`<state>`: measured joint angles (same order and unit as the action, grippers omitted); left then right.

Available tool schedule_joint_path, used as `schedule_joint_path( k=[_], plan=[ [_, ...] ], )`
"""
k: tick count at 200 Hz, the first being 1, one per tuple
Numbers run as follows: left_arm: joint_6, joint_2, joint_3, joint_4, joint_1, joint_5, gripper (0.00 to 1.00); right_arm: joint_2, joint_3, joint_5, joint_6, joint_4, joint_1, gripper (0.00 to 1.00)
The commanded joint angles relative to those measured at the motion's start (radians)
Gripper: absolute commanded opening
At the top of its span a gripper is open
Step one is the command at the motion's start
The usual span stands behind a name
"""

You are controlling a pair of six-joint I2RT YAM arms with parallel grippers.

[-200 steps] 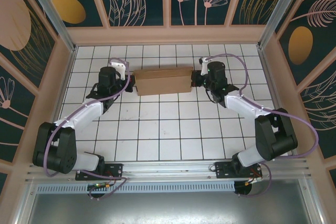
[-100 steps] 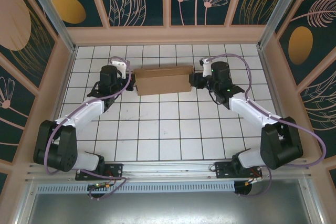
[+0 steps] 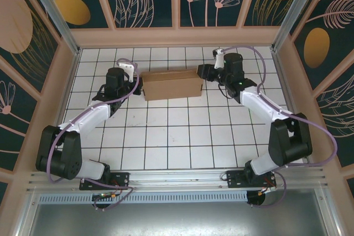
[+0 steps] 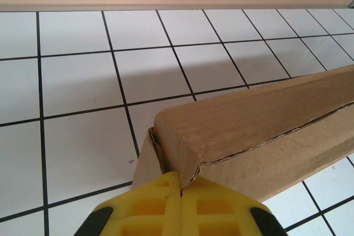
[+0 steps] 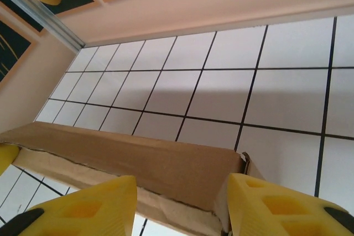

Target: Fold the paper box

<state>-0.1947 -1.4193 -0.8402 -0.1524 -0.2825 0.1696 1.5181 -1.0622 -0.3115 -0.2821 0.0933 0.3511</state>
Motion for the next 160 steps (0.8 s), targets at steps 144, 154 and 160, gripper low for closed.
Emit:
schedule_joint_path(
  k=[144,154,160],
  plan=[
    [-0.149,0.085,0.082,0.044,-0.008,0.036,0.35,0.058,0.082,0.174,-0.115,0.068,0.057,0.35],
    [-0.159,0.103,0.089,0.051,-0.008,0.031,0.35,0.058,0.080,0.180,-0.117,0.066,0.058,0.35],
    [-0.164,0.114,0.090,0.059,-0.008,0.034,0.35,0.060,0.079,0.184,-0.117,0.064,0.058,0.36]
  ],
)
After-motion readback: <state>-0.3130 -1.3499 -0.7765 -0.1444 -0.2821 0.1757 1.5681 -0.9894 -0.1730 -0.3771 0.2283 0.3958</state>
